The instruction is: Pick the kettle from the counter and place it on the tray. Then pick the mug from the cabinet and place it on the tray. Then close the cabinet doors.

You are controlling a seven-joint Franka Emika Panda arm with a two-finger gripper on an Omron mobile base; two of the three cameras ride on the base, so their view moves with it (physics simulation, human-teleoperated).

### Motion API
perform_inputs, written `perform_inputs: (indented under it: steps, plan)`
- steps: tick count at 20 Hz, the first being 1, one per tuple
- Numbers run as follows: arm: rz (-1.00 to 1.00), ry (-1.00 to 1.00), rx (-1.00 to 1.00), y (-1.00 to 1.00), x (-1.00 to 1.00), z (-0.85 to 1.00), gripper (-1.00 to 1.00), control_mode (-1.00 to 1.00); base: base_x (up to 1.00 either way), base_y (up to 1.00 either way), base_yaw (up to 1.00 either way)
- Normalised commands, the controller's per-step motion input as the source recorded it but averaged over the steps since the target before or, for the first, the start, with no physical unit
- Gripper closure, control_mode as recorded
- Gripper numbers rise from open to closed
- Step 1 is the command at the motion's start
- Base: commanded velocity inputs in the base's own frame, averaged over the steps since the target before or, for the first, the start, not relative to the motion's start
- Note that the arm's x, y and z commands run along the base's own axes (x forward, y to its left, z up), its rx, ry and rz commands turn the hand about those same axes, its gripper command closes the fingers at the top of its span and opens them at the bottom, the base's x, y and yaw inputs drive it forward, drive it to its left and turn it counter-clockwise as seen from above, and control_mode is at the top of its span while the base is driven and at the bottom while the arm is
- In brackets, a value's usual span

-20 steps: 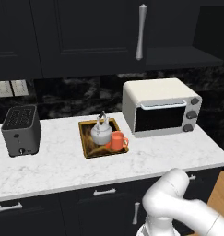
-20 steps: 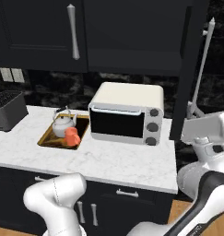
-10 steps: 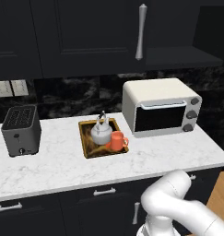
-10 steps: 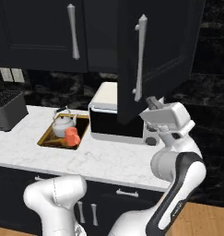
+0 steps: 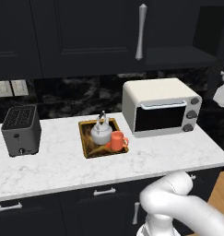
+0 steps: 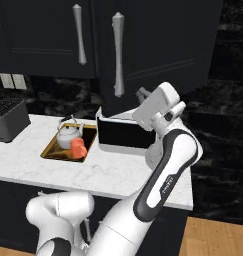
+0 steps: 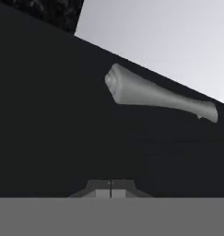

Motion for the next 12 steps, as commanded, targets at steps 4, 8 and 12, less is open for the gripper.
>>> perform_inputs:
  steps: [4, 8, 12]
  plan:
    - [-0.01, 0.58, -0.14, 0.59, 0.66, 0.11, 1.0, -1.0, 0.0, 0.0, 0.0]
    - [-0.18, 0.52, -0.13, 0.67, 0.82, 0.05, 1.0, -1.0, 0.0, 0.0, 0.0]
    - [-0.38, 0.35, -0.12, 0.81, 0.76, -0.01, 1.0, -1.0, 0.0, 0.0, 0.0]
